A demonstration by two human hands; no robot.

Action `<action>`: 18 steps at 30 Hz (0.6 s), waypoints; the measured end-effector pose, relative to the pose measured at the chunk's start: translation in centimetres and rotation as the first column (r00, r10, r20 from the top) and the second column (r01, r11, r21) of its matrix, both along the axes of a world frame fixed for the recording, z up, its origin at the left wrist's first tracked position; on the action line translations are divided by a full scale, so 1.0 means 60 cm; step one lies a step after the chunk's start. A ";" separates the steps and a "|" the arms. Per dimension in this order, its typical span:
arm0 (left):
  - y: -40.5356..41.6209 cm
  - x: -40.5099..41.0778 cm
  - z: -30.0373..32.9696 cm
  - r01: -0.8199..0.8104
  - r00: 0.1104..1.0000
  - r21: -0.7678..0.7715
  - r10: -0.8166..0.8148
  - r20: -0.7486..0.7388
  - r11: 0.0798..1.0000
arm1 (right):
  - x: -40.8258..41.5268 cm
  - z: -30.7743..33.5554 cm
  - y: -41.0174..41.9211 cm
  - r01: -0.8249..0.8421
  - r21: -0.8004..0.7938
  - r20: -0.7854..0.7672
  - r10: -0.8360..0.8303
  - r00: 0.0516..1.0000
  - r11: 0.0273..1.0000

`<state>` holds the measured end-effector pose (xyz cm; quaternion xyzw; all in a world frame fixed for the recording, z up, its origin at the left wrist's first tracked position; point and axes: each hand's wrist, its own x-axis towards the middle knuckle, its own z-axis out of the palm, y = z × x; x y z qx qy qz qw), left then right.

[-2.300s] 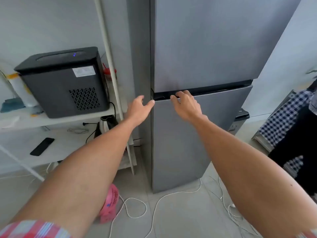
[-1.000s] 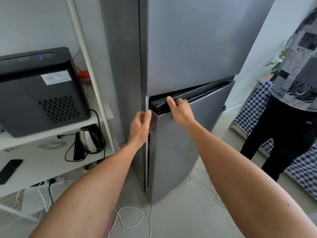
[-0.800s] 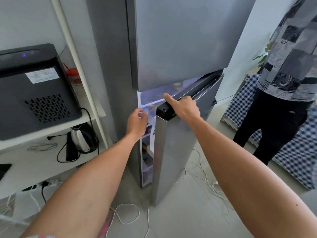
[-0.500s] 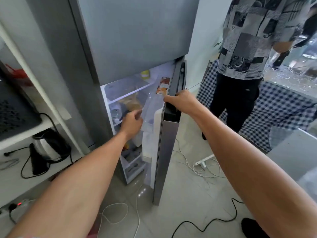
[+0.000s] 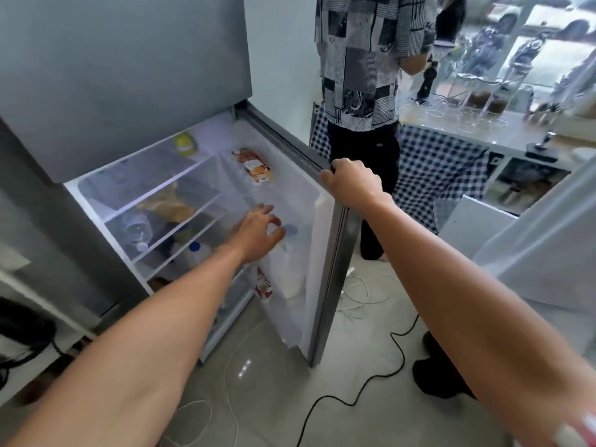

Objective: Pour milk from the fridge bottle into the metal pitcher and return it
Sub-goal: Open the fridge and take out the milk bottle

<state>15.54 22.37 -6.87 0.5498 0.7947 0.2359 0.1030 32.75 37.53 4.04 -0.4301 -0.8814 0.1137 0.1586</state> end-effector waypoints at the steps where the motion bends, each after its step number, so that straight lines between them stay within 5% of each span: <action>1: 0.015 0.010 -0.001 0.028 0.999 -0.010 -0.028 -0.020 1.000 | 0.011 -0.005 0.011 0.014 0.032 0.005 -0.015 1.000 0.999; 14: 0.119 0.080 -0.017 0.168 0.981 0.002 -0.167 -0.096 0.986 | 0.080 -0.037 0.134 0.045 0.141 -0.107 -0.030 0.994 0.989; 18: 0.118 0.102 -0.054 -0.123 0.987 0.242 0.093 0.130 0.962 | 0.076 -0.047 0.146 0.061 0.169 -0.138 -0.038 0.990 0.984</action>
